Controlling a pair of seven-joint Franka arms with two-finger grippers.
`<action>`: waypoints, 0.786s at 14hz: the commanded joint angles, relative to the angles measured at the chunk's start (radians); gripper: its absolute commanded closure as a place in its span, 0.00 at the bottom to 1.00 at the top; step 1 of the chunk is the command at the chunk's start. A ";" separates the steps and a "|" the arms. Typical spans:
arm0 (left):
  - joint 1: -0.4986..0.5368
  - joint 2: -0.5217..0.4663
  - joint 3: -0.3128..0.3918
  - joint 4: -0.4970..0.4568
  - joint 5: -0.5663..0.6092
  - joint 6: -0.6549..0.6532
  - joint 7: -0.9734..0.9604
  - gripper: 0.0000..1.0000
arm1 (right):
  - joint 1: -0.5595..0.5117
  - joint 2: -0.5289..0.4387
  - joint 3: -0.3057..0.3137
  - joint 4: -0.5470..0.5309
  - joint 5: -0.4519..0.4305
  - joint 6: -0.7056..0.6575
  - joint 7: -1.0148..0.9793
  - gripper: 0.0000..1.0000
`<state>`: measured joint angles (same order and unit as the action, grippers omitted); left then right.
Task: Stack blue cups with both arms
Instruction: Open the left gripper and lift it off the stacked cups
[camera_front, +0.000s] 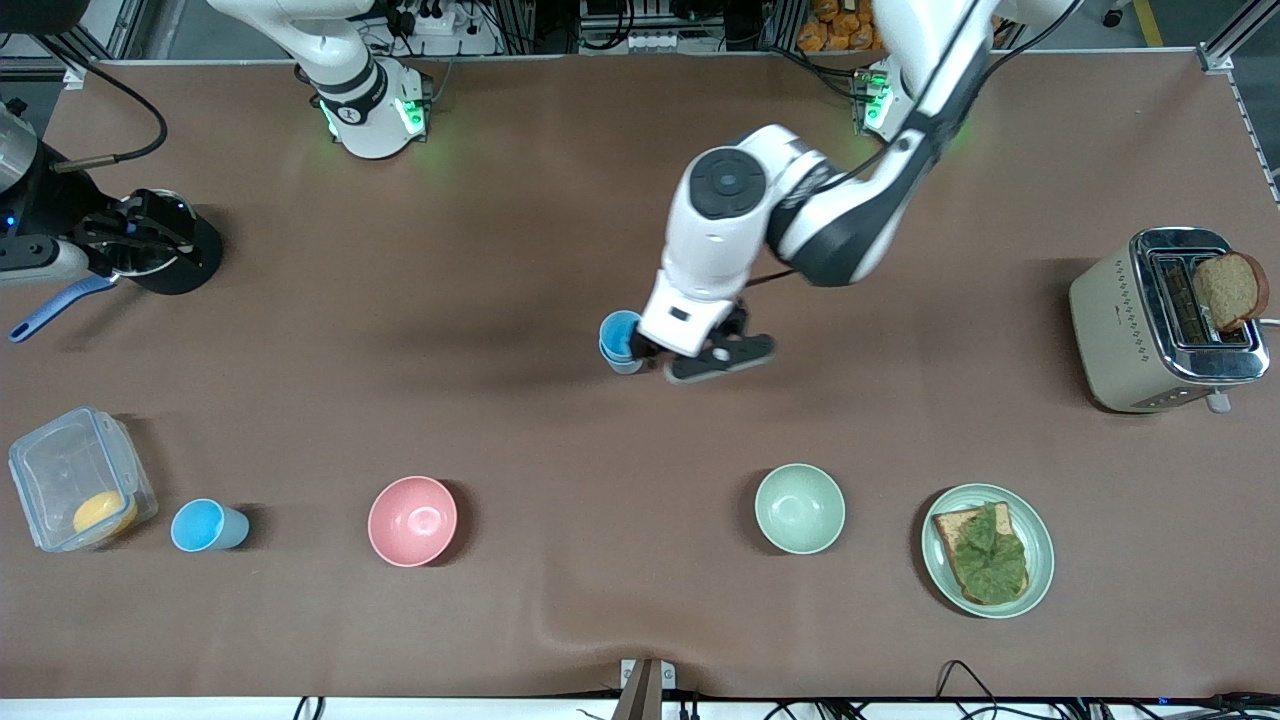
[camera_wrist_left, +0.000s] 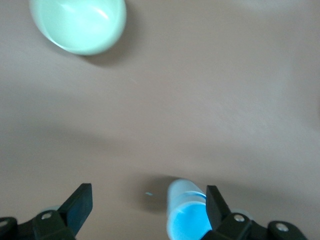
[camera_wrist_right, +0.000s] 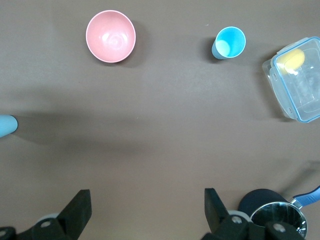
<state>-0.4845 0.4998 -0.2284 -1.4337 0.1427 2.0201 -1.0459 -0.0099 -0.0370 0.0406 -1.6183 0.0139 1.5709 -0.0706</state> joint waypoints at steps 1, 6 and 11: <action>0.091 -0.062 0.009 0.032 0.008 -0.112 0.113 0.00 | -0.013 0.011 0.008 0.024 -0.002 -0.022 0.012 0.00; 0.318 -0.243 0.015 0.029 -0.101 -0.265 0.415 0.00 | -0.012 0.011 0.009 0.024 -0.002 -0.022 0.012 0.00; 0.426 -0.339 0.049 0.009 -0.117 -0.423 0.639 0.00 | -0.015 0.011 0.009 0.024 -0.002 -0.031 0.012 0.00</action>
<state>-0.0664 0.2000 -0.1964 -1.3889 0.0502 1.6268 -0.4772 -0.0111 -0.0369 0.0396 -1.6177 0.0139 1.5584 -0.0704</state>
